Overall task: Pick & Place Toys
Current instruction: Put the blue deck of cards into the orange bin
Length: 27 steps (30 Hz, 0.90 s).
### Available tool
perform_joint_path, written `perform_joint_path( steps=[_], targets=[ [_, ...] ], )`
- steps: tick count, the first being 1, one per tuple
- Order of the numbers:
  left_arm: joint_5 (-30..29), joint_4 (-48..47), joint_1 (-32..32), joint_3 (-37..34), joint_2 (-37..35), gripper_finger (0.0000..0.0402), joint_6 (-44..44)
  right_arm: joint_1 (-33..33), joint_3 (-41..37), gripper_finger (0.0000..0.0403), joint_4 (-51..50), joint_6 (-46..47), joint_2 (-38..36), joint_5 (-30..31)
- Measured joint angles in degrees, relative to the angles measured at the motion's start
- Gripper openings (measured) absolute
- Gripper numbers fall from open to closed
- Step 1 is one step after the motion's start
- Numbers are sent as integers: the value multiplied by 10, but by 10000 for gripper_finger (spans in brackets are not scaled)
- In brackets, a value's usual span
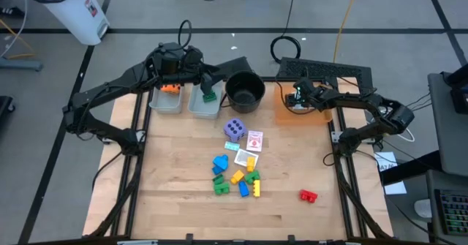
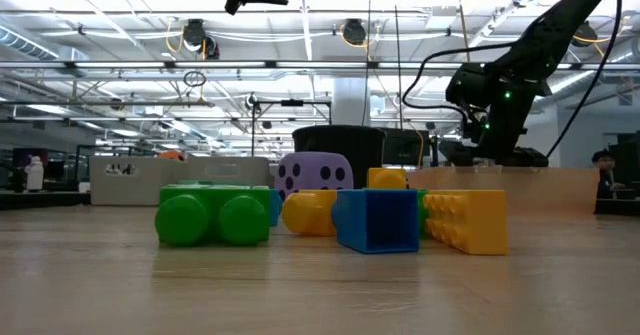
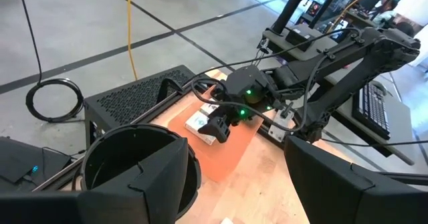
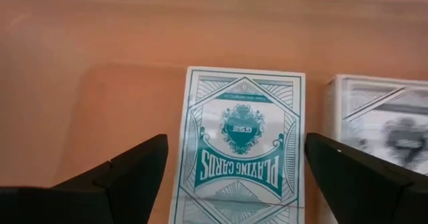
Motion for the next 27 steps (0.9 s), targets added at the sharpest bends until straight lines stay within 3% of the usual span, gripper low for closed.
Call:
perform_joint_path(
  steps=[11, 14, 22, 27],
  targets=[
    [0, 0, 0, 0, 0, 255, 0, 2, 0, 346, 5, -2, -99, -13],
    [0, 0, 0, 0, 0, 255, 0, 19, 0, 346, 12, 39, -132, -13],
    [5, 1, 0, 0, 0, 255, 13, 102, 0, 346, 163, 80, -151, -13],
    [11, 2, 0, 0, 0, 255, 20, 128, 0, 346, 245, 32, -138, -13]
  ],
)
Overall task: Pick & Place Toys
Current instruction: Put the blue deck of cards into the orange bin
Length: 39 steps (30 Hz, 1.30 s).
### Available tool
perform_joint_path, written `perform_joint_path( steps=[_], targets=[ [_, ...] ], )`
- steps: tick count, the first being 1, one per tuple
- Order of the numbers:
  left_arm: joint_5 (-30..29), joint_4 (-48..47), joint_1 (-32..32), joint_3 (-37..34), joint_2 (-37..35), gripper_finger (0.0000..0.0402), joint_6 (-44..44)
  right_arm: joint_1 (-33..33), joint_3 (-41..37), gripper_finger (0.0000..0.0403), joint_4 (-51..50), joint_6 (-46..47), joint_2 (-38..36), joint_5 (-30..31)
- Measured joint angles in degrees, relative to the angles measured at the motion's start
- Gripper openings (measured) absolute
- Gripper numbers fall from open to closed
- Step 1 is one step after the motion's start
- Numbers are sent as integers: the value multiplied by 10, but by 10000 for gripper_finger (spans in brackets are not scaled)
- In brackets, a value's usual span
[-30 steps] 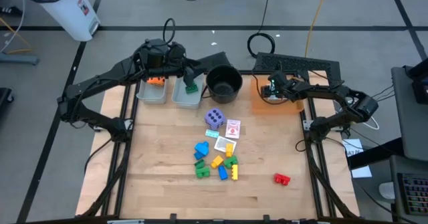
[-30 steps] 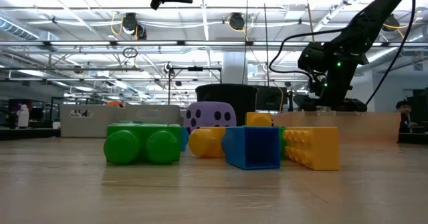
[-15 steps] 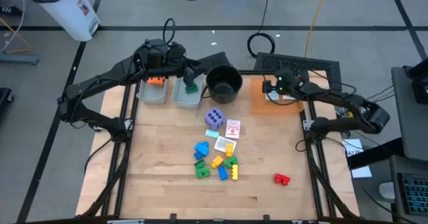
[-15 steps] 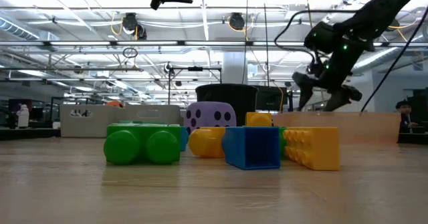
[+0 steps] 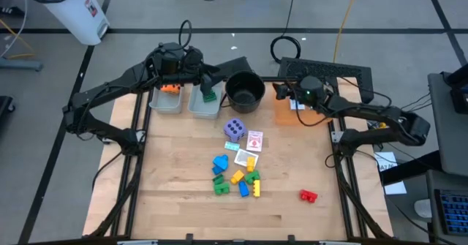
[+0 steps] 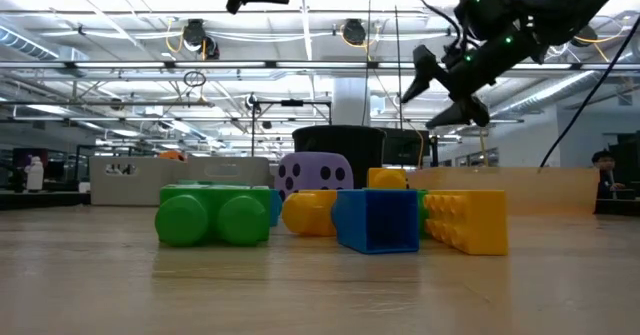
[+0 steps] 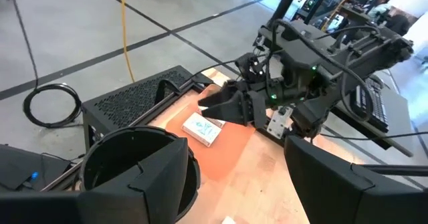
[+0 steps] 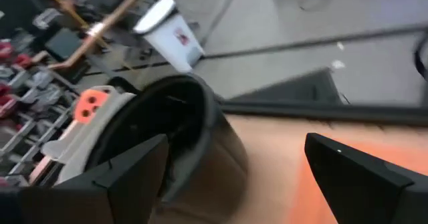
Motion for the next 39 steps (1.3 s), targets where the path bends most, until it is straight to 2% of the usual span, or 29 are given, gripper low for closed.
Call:
perform_joint_path(
  steps=[5, 7, 12, 18, 22, 25, 30, 39],
  targets=[
    [14, 0, 0, 0, 0, 255, 1, 4, 0, 346, 56, -18, 15, 0],
    [15, 0, 0, 0, 0, 255, 1, 3, 0, 346, 49, -19, 17, 0],
    [16, 1, 0, 0, 0, 255, 1, 3, 3, 345, -48, -39, 17, 5],
    [14, 1, 0, 0, 0, 255, 1, -17, 30, 345, -245, 52, 18, 44],
    [13, 1, 2, 0, 0, 255, 4, -50, 30, 345, -282, 98, 18, -6],
    [13, 2, 2, 0, 0, 255, 1, -66, 31, 345, -277, 100, 23, -58],
    [13, 2, 2, 0, 0, 255, -3, -74, 31, 345, -283, 103, 60, -104],
    [12, 1, 0, 0, 0, 255, -16, -76, 31, 345, -285, 102, 114, -115]
  ],
)
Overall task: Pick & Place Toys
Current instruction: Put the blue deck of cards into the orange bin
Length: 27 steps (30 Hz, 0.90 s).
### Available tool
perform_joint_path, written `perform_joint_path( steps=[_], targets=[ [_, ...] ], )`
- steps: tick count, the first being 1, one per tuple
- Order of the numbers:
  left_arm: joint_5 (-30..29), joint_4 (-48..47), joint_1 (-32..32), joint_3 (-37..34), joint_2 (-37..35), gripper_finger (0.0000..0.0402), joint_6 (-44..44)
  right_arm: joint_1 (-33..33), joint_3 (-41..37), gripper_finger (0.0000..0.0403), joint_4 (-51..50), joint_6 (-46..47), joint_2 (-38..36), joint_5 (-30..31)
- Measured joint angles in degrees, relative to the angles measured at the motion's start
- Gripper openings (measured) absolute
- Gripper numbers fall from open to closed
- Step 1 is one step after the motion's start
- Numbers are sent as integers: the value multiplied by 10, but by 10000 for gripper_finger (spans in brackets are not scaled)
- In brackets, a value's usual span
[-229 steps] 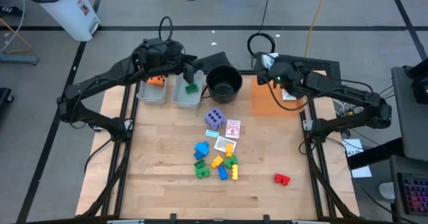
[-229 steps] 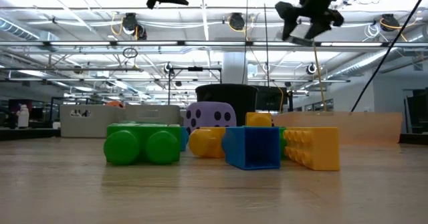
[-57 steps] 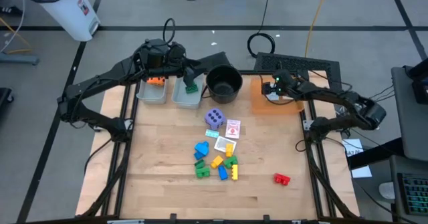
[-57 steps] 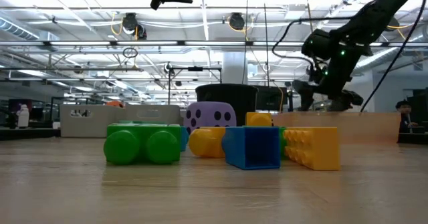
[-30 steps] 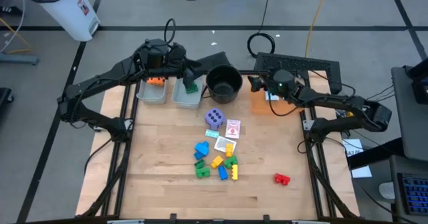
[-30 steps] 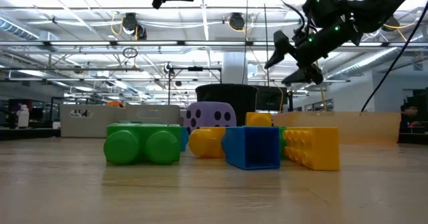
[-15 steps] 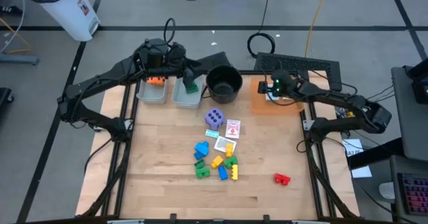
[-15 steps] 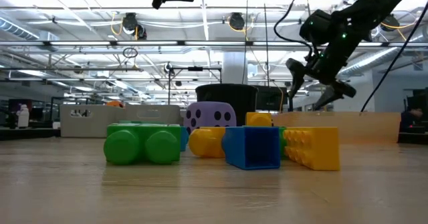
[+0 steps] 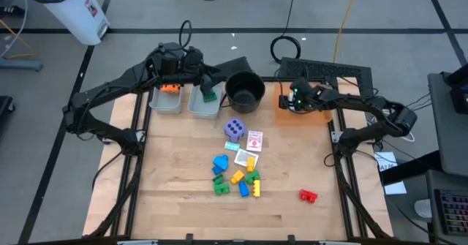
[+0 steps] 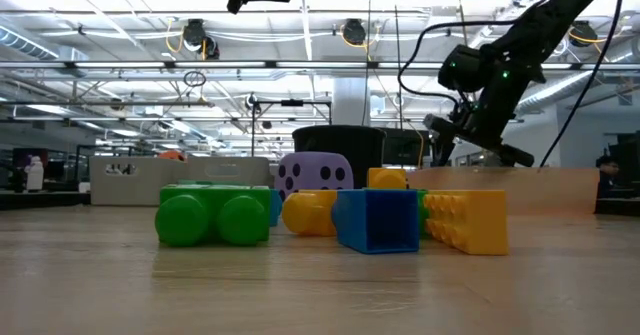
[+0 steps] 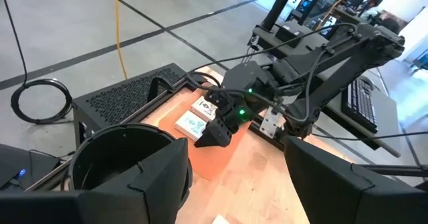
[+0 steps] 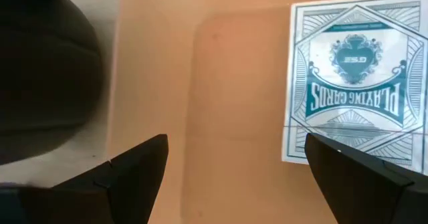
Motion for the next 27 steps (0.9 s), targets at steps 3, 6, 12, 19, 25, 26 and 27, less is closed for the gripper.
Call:
perform_joint_path(
  steps=[3, 6, 12, 19, 25, 26, 27],
  targets=[
    [0, 0, 0, 0, 0, 255, -4, 0, 0, 345, -3, -10, 7, 11],
    [0, 0, 0, 0, 0, 255, -5, -1, 0, 345, -6, -14, 12, 13],
    [0, 0, 0, 0, 0, 255, -7, -10, 0, 345, -3, -19, 19, 22],
    [1, 0, 0, 0, 0, 255, -12, -19, 0, 345, -1, -25, 20, 29],
    [1, 0, 0, 0, 0, 255, -12, -19, 0, 345, 3, -32, 20, 30],
    [1, 0, 0, 0, 0, 255, -12, -19, 0, 345, 6, -35, 19, 30],
    [1, 0, 0, 0, 0, 255, -12, -19, 0, 345, 8, -39, 16, 30]
  ],
)
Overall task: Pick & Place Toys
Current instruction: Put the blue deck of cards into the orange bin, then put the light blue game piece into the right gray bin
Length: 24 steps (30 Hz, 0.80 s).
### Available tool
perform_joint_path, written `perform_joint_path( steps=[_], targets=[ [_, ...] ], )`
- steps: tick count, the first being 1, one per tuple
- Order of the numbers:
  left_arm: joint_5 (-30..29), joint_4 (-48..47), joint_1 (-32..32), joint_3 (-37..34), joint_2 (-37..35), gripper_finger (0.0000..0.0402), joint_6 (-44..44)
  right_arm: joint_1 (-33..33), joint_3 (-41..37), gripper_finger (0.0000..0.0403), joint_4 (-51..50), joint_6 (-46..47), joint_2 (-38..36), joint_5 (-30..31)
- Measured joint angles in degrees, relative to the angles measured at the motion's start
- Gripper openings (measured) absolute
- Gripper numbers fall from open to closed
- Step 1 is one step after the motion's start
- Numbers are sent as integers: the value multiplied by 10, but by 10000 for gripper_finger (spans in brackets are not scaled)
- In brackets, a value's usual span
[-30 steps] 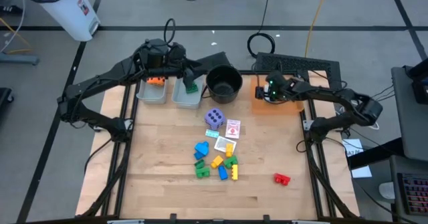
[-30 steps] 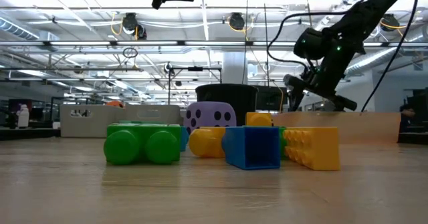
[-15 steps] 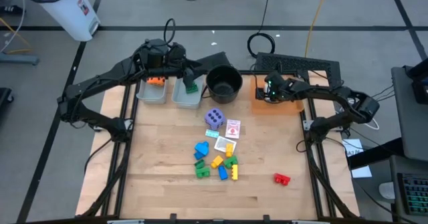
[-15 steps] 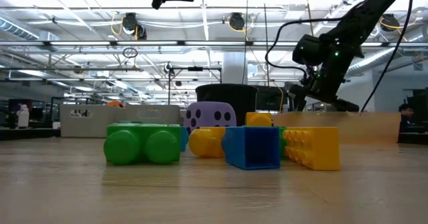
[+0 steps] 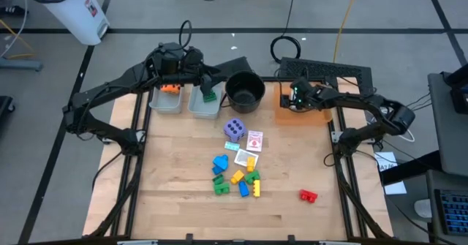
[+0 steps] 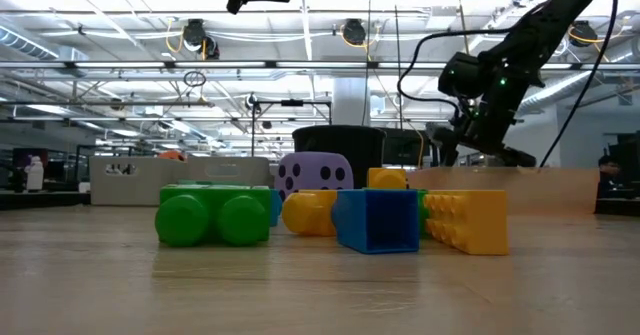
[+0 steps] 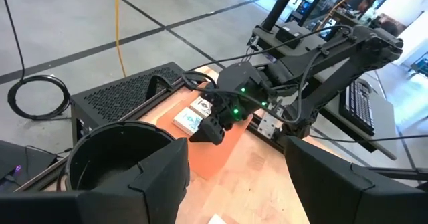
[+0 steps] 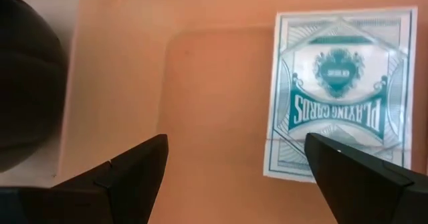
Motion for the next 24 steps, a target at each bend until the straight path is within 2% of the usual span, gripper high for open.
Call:
perform_joint_path(
  steps=[8, 12, 16, 24],
  targets=[
    [3, 0, 0, 0, 0, 255, 7, 3, 21, 345, 3, -23, -54, 15],
    [35, 1, -2, 0, 0, 255, 20, 30, 38, 345, 1, -47, -86, 14],
    [72, -3, -18, 0, -3, 255, 51, 90, 59, 345, 2, -83, -109, 18],
    [112, -68, -79, 0, -5, 255, 103, 250, 93, 345, 2, -78, -119, 116]
  ],
)
